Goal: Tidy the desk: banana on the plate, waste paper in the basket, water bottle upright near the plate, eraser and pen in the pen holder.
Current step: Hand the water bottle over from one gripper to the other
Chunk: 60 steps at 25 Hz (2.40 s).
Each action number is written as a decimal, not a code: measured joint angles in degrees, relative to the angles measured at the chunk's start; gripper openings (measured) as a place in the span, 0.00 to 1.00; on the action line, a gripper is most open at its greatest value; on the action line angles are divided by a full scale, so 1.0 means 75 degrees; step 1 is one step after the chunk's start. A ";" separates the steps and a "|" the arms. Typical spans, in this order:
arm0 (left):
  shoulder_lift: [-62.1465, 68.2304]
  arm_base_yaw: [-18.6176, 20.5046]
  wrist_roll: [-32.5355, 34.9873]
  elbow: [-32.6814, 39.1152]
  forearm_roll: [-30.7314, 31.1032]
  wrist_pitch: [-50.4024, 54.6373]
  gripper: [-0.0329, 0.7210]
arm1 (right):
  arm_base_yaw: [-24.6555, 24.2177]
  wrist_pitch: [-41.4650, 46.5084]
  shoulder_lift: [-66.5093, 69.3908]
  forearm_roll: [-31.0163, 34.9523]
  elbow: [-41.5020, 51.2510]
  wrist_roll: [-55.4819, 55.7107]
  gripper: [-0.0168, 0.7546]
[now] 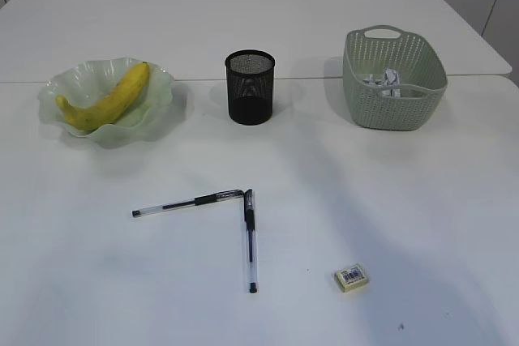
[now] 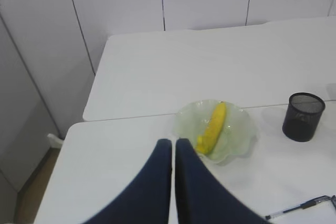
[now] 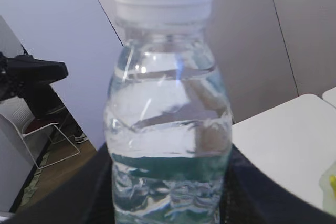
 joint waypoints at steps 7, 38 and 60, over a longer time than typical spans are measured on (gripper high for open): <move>0.0035 0.0000 0.0000 0.1697 -0.0689 -0.2494 0.02 | 0.0000 0.0000 -0.0383 0.0018 0.0000 0.0000 0.48; 0.3807 -0.0362 0.0000 0.2537 -0.3279 -0.5323 0.02 | 0.0000 0.0109 -0.0883 -0.0343 0.0000 -0.0042 0.48; 0.2884 -0.2891 0.0644 0.2424 -0.3784 -0.4478 0.02 | 0.0000 0.0123 -0.0883 -0.0794 0.0000 -0.0061 0.48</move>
